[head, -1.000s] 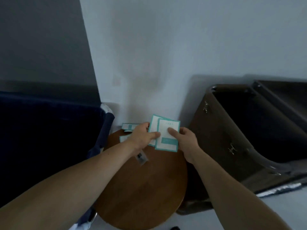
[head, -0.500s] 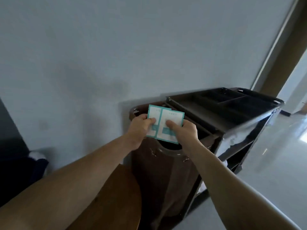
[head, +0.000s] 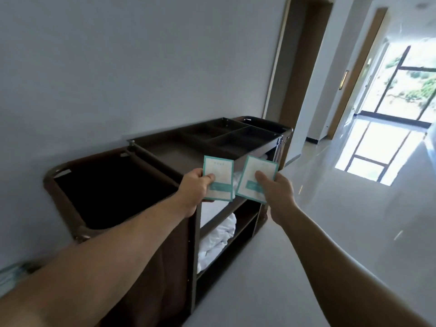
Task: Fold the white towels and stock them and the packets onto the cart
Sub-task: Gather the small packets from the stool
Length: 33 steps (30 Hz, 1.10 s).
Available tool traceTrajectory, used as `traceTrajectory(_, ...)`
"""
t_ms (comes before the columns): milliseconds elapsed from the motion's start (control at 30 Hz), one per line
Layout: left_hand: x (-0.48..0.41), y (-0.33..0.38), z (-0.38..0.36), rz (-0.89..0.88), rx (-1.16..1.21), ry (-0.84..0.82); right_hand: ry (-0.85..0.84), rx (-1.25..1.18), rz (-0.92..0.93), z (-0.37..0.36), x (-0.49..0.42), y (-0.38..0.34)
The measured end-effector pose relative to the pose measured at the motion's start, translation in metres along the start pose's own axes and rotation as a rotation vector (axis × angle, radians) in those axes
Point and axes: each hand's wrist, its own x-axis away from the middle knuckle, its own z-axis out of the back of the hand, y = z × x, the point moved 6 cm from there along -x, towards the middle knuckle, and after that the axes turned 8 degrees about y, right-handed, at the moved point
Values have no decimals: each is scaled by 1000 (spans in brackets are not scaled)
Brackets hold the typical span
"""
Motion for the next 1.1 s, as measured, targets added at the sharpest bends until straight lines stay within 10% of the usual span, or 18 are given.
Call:
traceTrajectory(533, -163, 10, -229, 24, -5, -459, 127, 126, 31, 50, -206, 6)
traceTrajectory(1100, -352, -15, -412, 0, -143, -304, -4, 78, -133, 86, -479, 39)
